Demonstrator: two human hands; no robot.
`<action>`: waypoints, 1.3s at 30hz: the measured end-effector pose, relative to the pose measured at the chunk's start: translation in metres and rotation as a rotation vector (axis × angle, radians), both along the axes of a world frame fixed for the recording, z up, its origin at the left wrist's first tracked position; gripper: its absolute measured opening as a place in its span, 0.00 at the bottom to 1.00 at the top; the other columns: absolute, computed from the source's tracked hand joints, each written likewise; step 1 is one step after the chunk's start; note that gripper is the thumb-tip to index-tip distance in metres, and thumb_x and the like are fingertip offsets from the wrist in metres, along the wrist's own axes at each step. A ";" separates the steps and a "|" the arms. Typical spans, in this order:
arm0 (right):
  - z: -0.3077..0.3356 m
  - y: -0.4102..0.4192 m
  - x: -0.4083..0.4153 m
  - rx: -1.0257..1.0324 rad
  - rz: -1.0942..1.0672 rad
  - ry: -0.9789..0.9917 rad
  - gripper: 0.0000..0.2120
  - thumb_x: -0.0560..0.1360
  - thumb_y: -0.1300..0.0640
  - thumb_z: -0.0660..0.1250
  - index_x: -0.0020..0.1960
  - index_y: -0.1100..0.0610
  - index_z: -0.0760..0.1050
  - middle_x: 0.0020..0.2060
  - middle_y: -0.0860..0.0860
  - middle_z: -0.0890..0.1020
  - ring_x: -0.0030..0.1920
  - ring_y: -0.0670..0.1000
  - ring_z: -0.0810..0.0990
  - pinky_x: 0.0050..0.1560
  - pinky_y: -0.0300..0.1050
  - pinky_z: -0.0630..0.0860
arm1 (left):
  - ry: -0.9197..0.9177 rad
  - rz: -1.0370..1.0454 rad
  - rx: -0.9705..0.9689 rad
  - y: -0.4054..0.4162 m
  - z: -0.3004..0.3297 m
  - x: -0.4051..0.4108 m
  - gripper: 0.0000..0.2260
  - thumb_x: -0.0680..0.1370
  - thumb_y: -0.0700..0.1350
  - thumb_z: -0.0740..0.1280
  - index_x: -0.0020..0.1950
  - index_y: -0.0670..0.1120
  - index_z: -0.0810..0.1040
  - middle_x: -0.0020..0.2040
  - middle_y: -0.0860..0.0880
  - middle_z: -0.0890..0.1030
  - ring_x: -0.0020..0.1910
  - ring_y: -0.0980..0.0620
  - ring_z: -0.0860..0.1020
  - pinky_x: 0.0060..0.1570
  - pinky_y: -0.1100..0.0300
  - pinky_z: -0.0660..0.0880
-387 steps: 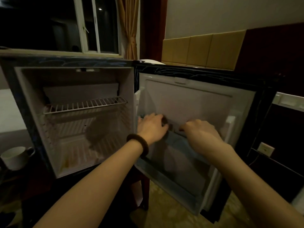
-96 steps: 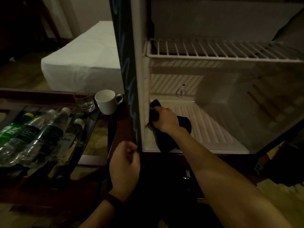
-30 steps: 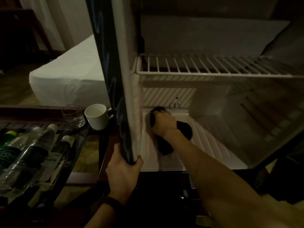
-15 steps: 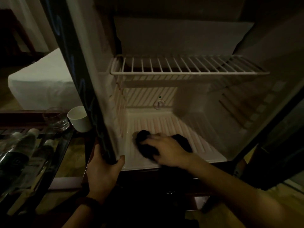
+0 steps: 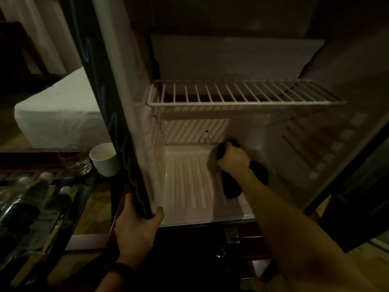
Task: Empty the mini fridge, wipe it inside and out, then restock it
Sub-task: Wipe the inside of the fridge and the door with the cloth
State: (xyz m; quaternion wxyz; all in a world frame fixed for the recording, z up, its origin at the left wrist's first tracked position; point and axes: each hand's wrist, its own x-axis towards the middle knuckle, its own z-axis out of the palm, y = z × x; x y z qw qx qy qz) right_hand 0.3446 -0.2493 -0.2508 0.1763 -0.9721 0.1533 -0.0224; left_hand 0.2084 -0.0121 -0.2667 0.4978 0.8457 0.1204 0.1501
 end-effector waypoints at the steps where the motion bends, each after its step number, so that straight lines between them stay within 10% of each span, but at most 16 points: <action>1: 0.000 0.019 -0.001 -0.007 0.097 0.010 0.24 0.73 0.55 0.65 0.67 0.59 0.65 0.58 0.59 0.76 0.57 0.60 0.76 0.51 0.49 0.75 | 0.004 -0.003 0.000 -0.001 0.001 0.000 0.24 0.66 0.41 0.75 0.60 0.45 0.72 0.52 0.47 0.78 0.56 0.42 0.76 0.54 0.54 0.68; 8: -0.008 0.046 0.001 0.007 0.431 -0.007 0.22 0.72 0.57 0.66 0.66 0.56 0.69 0.61 0.58 0.75 0.59 0.61 0.73 0.54 0.53 0.74 | 0.001 -0.045 -0.005 0.000 0.006 -0.003 0.27 0.67 0.39 0.75 0.64 0.42 0.70 0.58 0.42 0.78 0.60 0.41 0.73 0.55 0.53 0.68; 17: -0.022 -0.074 -0.003 -0.197 -0.103 0.021 0.24 0.77 0.50 0.59 0.69 0.60 0.63 0.66 0.61 0.68 0.65 0.62 0.67 0.64 0.54 0.66 | -0.009 -0.053 -0.040 0.001 0.012 -0.005 0.24 0.66 0.38 0.75 0.59 0.43 0.72 0.49 0.51 0.75 0.51 0.53 0.72 0.51 0.60 0.66; 24: -0.020 0.003 -0.077 -0.141 0.230 -0.177 0.23 0.72 0.51 0.65 0.67 0.54 0.69 0.56 0.57 0.78 0.52 0.59 0.78 0.45 0.45 0.73 | -0.053 -0.021 -0.026 0.000 0.011 -0.005 0.23 0.65 0.38 0.76 0.58 0.45 0.73 0.46 0.55 0.74 0.47 0.55 0.72 0.49 0.63 0.68; 28: -0.026 0.064 -0.091 0.101 0.557 -0.238 0.24 0.72 0.56 0.66 0.68 0.51 0.69 0.62 0.51 0.76 0.58 0.54 0.75 0.51 0.45 0.75 | -0.058 -0.062 -0.011 0.004 0.009 -0.005 0.23 0.65 0.39 0.76 0.54 0.52 0.69 0.42 0.64 0.73 0.42 0.62 0.73 0.40 0.77 0.67; 33: 0.009 0.091 -0.102 0.849 0.345 -0.624 0.25 0.71 0.63 0.70 0.64 0.47 0.70 0.61 0.46 0.76 0.62 0.45 0.74 0.61 0.30 0.68 | -0.016 -0.090 -0.034 0.006 0.009 -0.004 0.23 0.66 0.39 0.76 0.53 0.53 0.68 0.42 0.65 0.72 0.40 0.69 0.71 0.36 0.81 0.67; 39: 0.052 0.140 -0.124 1.134 0.532 -0.848 0.18 0.73 0.52 0.66 0.62 0.44 0.70 0.60 0.45 0.73 0.61 0.36 0.71 0.58 0.27 0.68 | -0.037 -0.121 -0.088 0.010 -0.003 -0.004 0.29 0.71 0.32 0.68 0.67 0.53 0.65 0.61 0.46 0.76 0.63 0.44 0.73 0.57 0.61 0.69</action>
